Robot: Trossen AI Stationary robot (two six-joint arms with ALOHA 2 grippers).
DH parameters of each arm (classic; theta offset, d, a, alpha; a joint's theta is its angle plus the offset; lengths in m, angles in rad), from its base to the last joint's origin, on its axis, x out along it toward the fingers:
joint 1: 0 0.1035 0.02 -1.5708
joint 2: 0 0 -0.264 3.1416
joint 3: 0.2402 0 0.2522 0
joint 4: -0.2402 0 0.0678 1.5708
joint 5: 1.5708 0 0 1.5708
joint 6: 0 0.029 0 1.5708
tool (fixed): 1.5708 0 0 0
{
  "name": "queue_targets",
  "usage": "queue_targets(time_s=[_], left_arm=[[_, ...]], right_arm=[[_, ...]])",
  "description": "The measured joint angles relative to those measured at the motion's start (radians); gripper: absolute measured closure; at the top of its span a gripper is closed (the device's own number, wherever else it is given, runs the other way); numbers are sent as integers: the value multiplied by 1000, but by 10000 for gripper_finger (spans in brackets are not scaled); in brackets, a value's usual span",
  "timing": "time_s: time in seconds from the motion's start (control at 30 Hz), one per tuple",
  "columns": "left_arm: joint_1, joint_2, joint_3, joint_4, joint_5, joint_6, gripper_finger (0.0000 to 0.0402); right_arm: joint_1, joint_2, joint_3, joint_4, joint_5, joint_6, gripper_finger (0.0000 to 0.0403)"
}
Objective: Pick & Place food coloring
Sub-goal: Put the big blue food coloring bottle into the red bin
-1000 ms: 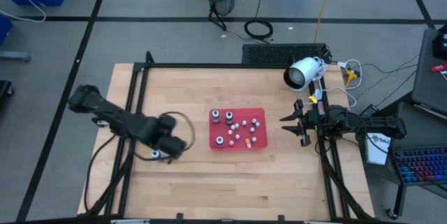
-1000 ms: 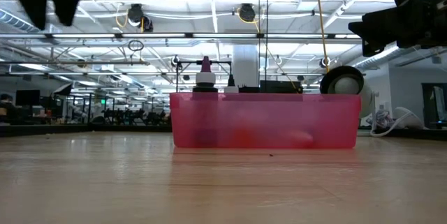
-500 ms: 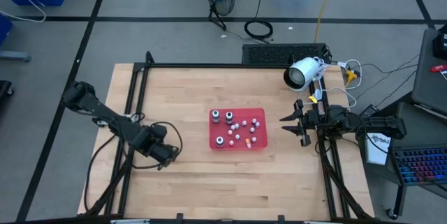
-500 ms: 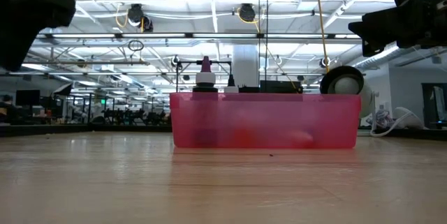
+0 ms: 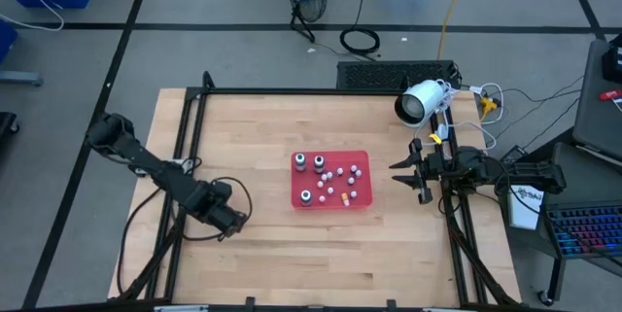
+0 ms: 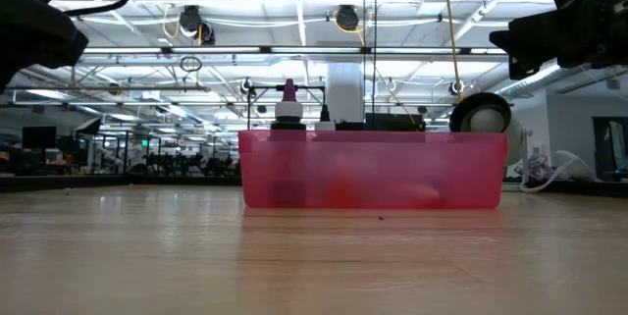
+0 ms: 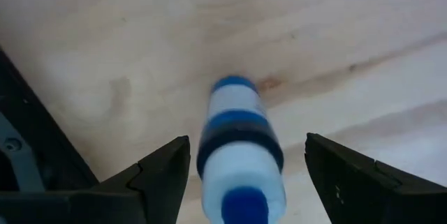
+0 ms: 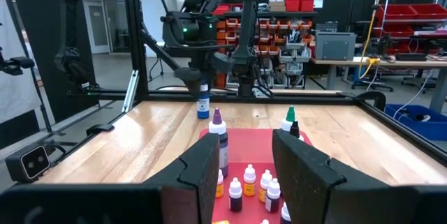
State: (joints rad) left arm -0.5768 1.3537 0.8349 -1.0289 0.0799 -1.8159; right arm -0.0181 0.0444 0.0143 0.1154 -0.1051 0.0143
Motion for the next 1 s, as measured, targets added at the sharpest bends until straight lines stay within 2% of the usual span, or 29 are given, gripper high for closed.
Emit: queue_targets(time_s=[0.23, 0.4, 0.7, 0.83, 1.0], left_arm=[[-46, 0, 0, 12, -3, -5, 121], [-49, 0, 1, 11, -68, -3, 121], [-49, 0, 1, 12, -57, 8, 125], [-49, 1, 1, 10, -54, 16, 158], [-49, 1, 1, 9, -55, 16, 231]], right_arm=[[0, 0, 0, 0, 0, 0, 277], [0, 0, 0, 0, 0, 0, 277], [0, 0, 0, 0, 0, 0, 277], [0, 0, 0, 0, 0, 0, 277], [0, 0, 0, 0, 0, 0, 277]])
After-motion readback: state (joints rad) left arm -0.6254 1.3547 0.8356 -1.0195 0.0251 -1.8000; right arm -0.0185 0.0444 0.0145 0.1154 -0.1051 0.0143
